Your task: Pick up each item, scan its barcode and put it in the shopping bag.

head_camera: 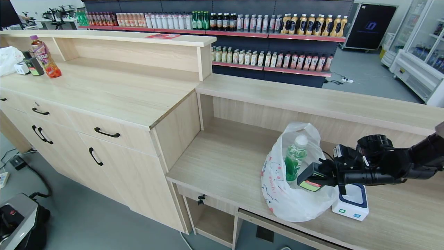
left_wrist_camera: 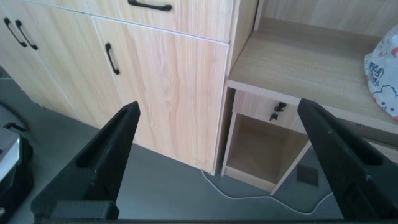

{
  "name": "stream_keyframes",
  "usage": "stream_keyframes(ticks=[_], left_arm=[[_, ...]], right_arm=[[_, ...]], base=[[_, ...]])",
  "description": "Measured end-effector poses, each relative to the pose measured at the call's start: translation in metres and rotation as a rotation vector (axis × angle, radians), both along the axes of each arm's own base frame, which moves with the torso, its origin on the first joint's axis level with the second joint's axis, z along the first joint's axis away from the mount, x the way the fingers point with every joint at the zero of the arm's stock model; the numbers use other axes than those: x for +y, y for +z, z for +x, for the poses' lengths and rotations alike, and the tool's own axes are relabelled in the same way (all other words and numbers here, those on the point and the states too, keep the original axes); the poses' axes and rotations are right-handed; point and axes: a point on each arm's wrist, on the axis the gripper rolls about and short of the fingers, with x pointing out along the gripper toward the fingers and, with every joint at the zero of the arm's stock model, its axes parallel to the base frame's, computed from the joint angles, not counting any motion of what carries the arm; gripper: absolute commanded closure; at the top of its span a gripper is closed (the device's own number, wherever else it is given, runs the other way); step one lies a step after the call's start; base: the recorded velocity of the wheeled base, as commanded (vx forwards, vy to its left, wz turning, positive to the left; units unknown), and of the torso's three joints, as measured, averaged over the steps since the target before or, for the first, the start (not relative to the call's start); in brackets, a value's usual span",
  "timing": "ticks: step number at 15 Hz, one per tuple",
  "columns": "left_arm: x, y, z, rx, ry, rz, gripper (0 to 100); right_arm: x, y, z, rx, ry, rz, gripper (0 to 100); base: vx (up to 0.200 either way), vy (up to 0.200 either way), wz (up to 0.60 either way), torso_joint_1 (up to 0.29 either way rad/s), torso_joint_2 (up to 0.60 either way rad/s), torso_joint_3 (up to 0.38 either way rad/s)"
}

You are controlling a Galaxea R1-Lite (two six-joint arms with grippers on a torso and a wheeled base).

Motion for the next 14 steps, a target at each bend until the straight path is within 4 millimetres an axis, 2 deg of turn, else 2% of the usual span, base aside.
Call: stream_keyframes(ticks=[7,14], left_arm=[[0.0,0.0,0.0,0.0,0.0,0.0,0],[0.0,0.0,0.0,0.0,0.0,0.0,0]], right_arm=[[-0.008,-0.021,0.015,0.006,-0.009,-0.009,100],[-0.014,-0.041,0.017,0.035,-0.03,-0.043,100]], base=[[0.0,0.0,0.0,0.0,0.0,0.0],[0.0,0.0,0.0,0.0,0.0,0.0]])
